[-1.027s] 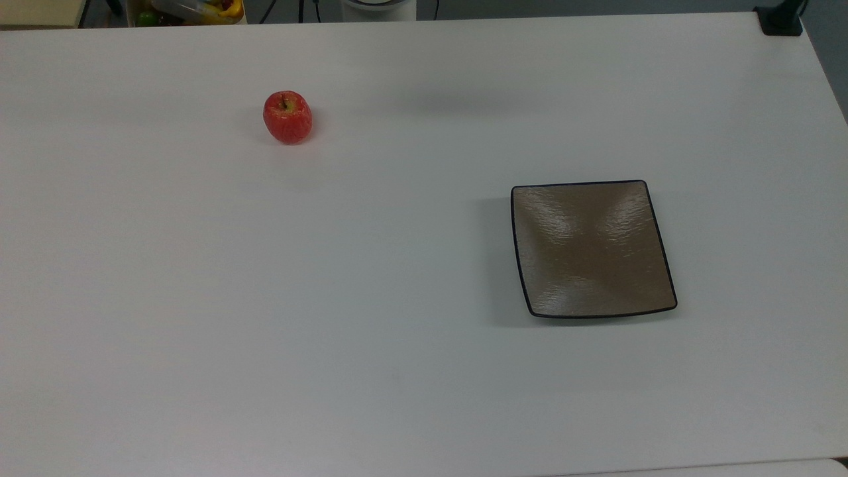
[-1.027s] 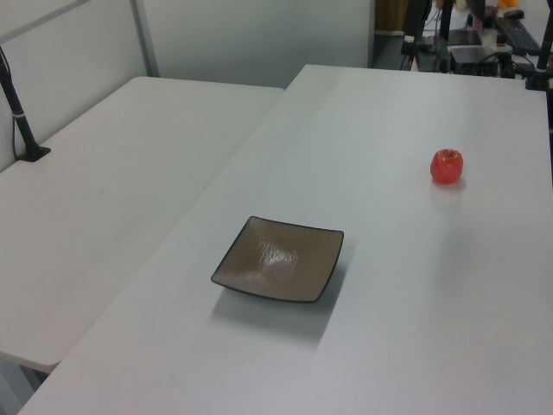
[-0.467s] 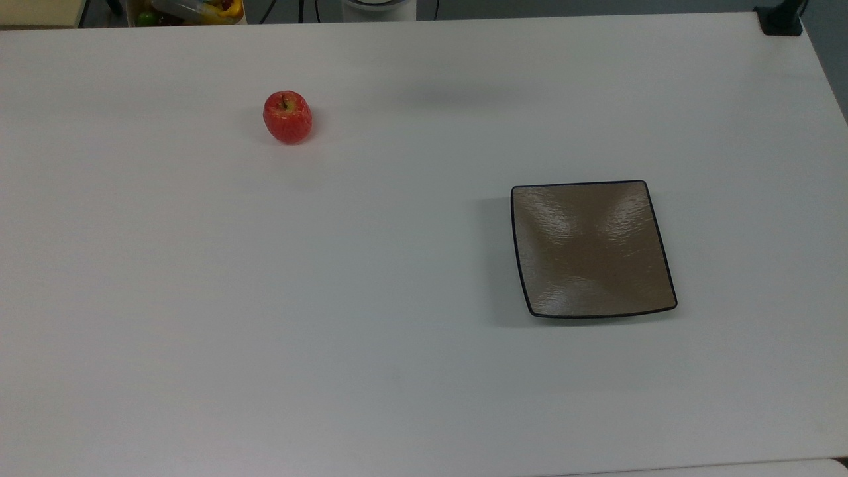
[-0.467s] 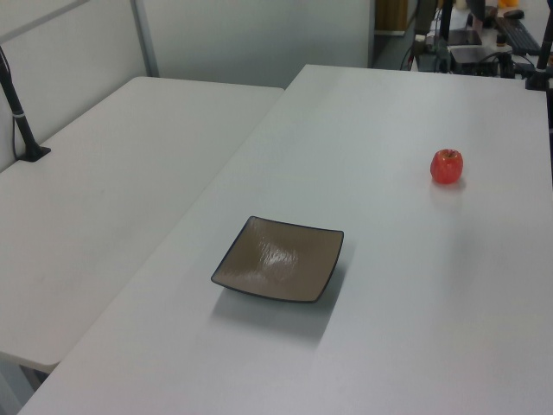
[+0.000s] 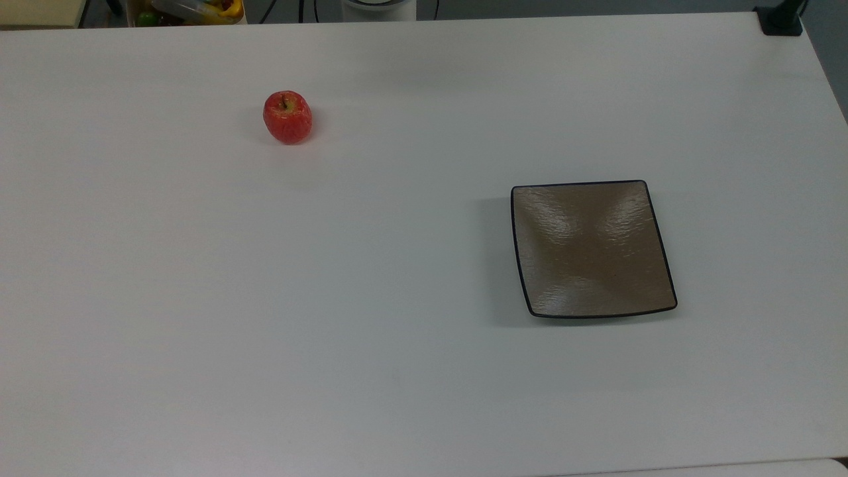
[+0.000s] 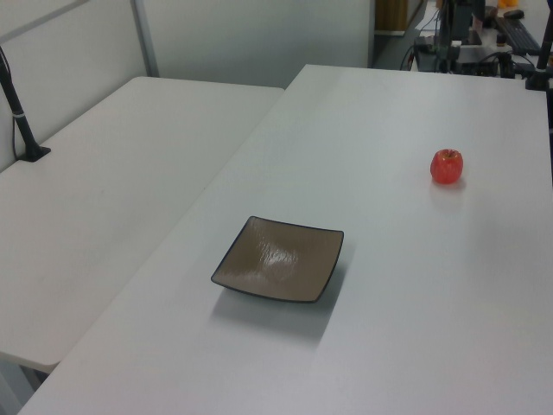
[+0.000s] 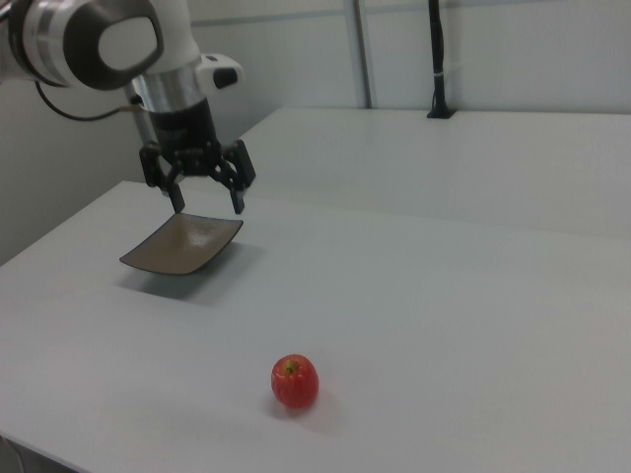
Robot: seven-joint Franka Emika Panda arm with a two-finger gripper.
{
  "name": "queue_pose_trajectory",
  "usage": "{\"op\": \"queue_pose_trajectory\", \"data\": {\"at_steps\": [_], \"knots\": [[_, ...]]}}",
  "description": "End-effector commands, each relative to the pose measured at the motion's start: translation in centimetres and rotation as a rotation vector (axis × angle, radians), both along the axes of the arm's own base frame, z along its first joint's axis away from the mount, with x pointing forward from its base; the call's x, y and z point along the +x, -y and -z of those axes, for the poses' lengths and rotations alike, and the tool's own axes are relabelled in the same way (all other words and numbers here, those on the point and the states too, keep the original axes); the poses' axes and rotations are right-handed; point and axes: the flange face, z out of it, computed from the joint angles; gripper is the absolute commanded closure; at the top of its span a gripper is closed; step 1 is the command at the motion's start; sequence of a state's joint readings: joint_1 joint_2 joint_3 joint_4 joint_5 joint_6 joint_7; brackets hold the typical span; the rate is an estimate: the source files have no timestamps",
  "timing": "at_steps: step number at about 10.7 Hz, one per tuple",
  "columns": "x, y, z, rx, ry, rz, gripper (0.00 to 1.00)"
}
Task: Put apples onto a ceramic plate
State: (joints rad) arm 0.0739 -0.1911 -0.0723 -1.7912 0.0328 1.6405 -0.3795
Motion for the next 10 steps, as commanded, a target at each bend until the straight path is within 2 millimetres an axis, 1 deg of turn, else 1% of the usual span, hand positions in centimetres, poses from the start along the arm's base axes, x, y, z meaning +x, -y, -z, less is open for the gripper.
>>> {"op": "queue_pose_trajectory", "data": {"at_steps": [1, 4, 5, 7, 10], "knots": [[-1.6, 2.5, 4.1, 0.025, -0.070, -0.045, 0.00], [-1.2, 3.3, 7.5, 0.020, -0.069, -0.041, 0.00], [-0.7, 3.3, 9.4, 0.015, -0.080, -0.041, 0.00], [0.0, 3.3, 12.4, 0.008, -0.082, -0.039, 0.00], [1.2, 3.8, 16.1, -0.039, -0.100, -0.049, 0.00]]}}
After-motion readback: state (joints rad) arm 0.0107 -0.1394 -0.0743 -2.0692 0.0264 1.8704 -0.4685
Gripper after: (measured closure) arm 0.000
